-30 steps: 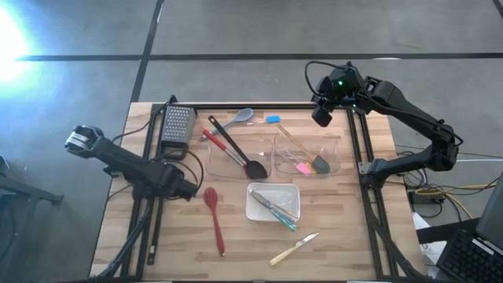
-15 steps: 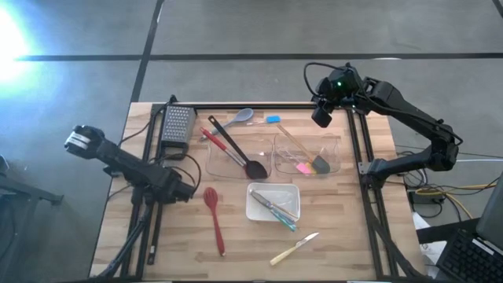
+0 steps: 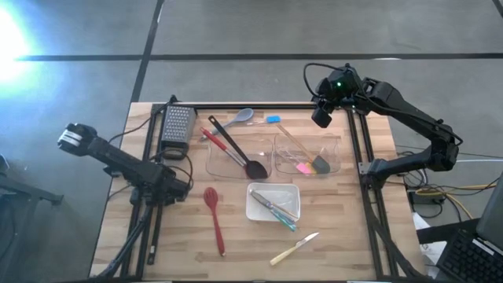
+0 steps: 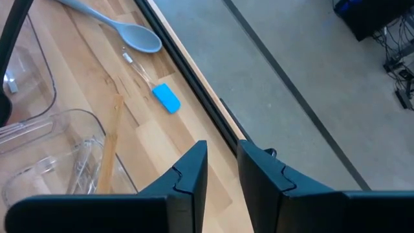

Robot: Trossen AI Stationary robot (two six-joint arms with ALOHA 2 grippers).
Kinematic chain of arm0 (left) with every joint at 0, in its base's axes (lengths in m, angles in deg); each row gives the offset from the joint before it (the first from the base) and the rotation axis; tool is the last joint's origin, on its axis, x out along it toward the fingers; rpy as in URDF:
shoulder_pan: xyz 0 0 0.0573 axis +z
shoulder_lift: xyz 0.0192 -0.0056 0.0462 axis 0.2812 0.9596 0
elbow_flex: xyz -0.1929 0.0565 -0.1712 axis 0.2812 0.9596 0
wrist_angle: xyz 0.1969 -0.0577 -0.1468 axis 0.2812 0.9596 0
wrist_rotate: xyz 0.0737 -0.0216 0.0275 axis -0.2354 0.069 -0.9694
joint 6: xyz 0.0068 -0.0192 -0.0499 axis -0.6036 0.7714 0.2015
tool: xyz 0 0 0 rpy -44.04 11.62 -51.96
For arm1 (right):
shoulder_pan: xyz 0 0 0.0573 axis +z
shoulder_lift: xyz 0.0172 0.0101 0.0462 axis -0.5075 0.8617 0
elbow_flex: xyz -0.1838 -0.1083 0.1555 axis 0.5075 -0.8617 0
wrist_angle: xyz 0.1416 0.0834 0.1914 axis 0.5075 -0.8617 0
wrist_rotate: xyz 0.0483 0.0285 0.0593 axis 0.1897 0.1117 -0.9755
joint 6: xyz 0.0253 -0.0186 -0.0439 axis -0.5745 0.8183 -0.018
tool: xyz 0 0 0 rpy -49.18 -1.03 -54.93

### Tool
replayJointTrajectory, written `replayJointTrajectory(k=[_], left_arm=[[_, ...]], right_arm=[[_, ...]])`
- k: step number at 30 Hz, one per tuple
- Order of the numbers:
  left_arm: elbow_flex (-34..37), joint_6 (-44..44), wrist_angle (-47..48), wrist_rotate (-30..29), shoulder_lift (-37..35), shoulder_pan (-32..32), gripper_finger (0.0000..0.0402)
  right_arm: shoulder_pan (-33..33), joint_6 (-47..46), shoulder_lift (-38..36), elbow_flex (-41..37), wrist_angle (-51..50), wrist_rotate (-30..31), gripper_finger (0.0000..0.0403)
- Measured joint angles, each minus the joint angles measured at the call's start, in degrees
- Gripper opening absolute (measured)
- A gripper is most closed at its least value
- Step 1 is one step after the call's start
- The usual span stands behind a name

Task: Pick & Place Kitchen Items
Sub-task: Put the black serving spoon into the left transparent bin

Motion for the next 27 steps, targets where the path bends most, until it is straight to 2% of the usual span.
replayJointTrajectory(k=[13,21,27], left_arm=[[-1.1,-4.1,-4.9,-2.4,0.1,0.3,0.0127],[-1.2,-9.1,-10.3,-5.8,0.1,0.5,0.0122],[-1.4,-14.6,-11.4,-8.2,0.1,1.2,0.0121]], right_arm=[[0.0,0.0,0.0,0.0,0.0,0.0,0.0086],[0.0,0.0,0.0,0.0,0.0,0.0,0.0073],[0.0,0.0,0.0,0.0,0.0,0.0,0.0079]])
